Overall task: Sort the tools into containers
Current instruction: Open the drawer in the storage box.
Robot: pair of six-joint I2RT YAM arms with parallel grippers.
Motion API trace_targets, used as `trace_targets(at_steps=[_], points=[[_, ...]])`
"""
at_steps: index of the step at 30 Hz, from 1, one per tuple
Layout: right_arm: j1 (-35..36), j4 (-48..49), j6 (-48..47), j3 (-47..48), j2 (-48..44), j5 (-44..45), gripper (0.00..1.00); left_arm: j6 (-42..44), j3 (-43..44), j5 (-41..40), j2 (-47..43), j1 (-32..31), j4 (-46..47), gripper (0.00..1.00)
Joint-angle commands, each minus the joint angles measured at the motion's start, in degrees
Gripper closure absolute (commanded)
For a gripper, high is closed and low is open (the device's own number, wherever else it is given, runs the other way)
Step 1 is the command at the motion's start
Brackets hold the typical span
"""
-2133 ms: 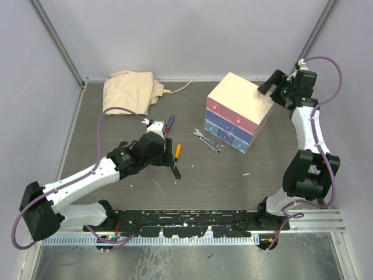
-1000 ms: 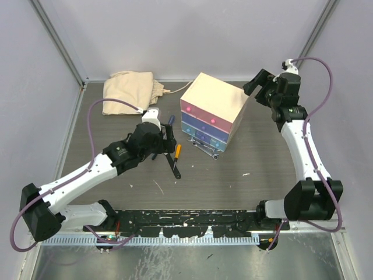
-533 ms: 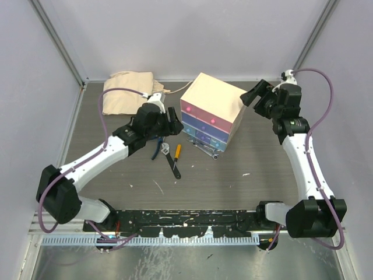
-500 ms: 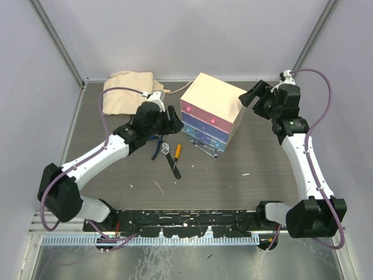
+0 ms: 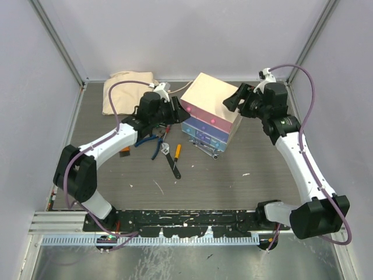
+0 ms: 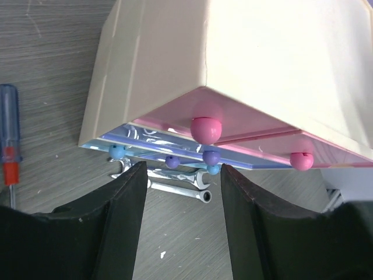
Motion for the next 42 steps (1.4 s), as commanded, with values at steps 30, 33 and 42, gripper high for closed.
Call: trace_targets(at_steps=[30, 33, 42], points=[[6.1, 5.83, -5.39, 3.68, 11.01, -0.78, 0.42, -2.5, 7.59, 5.42, 7.78, 1.0, 10.72, 0.81], [6.07, 5.74, -5.62, 2.74, 10.77, -0.02, 0.42, -1.37, 7.45, 6.17, 7.41, 1.18, 10.31, 0.87], [6.02, 3.89, -5.4, 0.69, 11.73, 3.41, 0.41, 3.05, 4.32, 9.52, 3.1, 1.19, 7.96, 0.93]])
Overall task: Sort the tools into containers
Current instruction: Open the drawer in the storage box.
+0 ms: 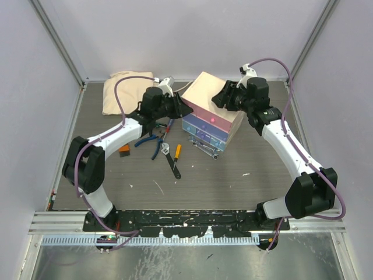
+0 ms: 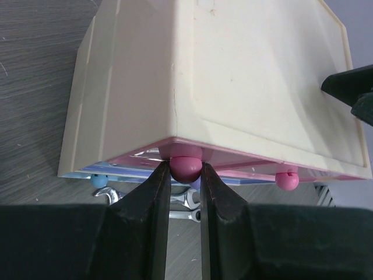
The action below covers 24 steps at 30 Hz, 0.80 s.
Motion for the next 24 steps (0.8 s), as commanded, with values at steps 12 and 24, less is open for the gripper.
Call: trace_targets(at_steps=[12, 24], points=[[0.22, -5.68, -0.46, -3.96, -0.36, 3.8, 0.41, 6.94, -10.48, 3.38, -12.72, 0.24, -1.29, 0.94], [0.28, -5.85, -0.37, -3.45, -0.46, 3.79, 0.4, 8.59, -17.64, 1.99, -22.98, 0.24, -5.4, 0.93]])
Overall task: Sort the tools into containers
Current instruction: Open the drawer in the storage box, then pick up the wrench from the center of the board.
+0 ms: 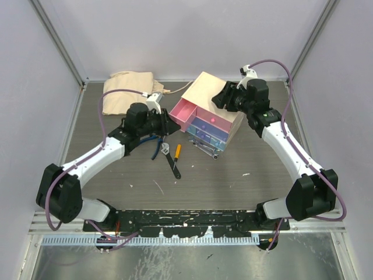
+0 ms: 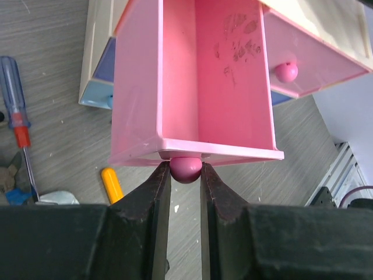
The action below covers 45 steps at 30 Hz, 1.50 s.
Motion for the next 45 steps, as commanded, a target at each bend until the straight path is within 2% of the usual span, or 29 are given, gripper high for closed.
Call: trace_targets(at_steps=[1, 5, 8, 10, 12, 15, 23, 26, 37, 41, 45], points=[[0.17, -8.05, -0.45, -1.67, 0.6, 2.43, 0.4, 1.64, -1.71, 1.16, -5.58, 0.01, -1.12, 0.93], [0.13, -8.08, -0.32, -1.8, 0.3, 2.58, 0.4, 1.84, -3.41, 1.2, -7.54, 0.01, -2.43, 0.9], [0.18, -8.08, -0.22, -1.89, -0.01, 2.62, 0.4, 1.91, -4.52, 0.67, -10.36, 0.01, -2.92, 0.85], [0.16, -8.16, -0.13, -1.81, -0.18, 2.63, 0.4, 1.93, -5.09, -0.33, -11.04, -0.02, -3.56, 0.67], [0.15, -8.33, -0.13, -1.57, -0.41, 2.55, 0.4, 1.9, -5.26, -1.44, -11.75, -0.01, -4.26, 0.55], [0.18, -8.83, -0.34, -0.92, -0.99, 2.68, 0.39, 2.18, -5.03, -2.45, -13.02, 0.01, -5.45, 0.45], [0.18, -8.6, -0.19, 0.69, -4.45, 3.87, 0.35, 3.21, -5.71, -3.58, -18.85, 0.01, -10.67, 0.39], [0.15, -7.48, 0.57, 0.54, -6.47, 4.91, 0.29, 3.85, -6.76, -4.74, -22.01, 0.0, -13.45, 0.37], [0.15, -6.09, -0.97, -6.88, -17.04, 14.57, 0.17, 3.48, -10.43, -19.82, -31.19, 0.09, -24.8, 0.32], [0.14, -7.11, -1.27, -10.85, -21.82, 20.12, 0.16, 2.65, -10.66, -23.16, -32.08, 0.05, -27.63, 0.32], [0.09, -8.31, -1.54, -15.1, -27.33, 22.08, 0.16, 1.67, -10.01, -26.26, -31.59, 0.05, -31.04, 0.32]])
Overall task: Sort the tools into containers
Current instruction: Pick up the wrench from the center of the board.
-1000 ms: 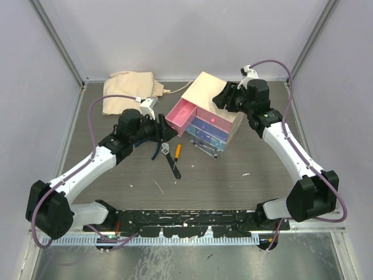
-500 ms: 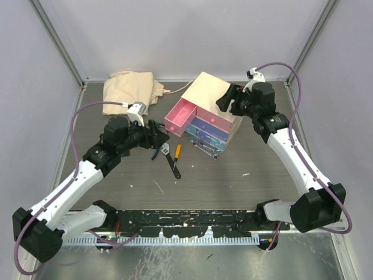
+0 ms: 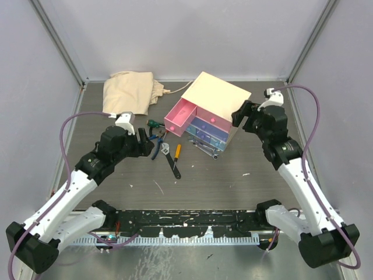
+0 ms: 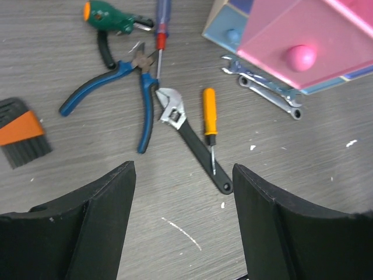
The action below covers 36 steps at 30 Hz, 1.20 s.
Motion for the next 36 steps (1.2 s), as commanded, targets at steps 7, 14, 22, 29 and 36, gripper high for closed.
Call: trace_targets(at_steps=[7, 14, 22, 29, 36], points=[[0.06, -2.92, -0.62, -9.09, -14.03, 5.75, 0.18, -3.85, -0.21, -11.48, -0.91, 0.03, -5.77, 0.31], [0.1, -6.29, -0.63, -12.85, -17.48, 1.24, 0.18, -3.9, 1.79, -14.87, 1.77, 0.03, -7.35, 0.3], [0.17, -6.34, 0.7, -16.01, -17.78, -4.74, 0.17, -5.93, 7.18, -22.41, 9.55, 3.02, -14.48, 0.28], [0.14, -6.54, 0.45, -16.95, -17.4, -9.43, 0.18, -5.89, 8.93, -16.68, 16.84, 11.56, -12.92, 0.25], [0.12, -6.58, 0.77, -17.82, -17.57, -13.56, 0.18, -5.98, 9.97, -13.5, 27.62, 17.1, -10.39, 0.19]])
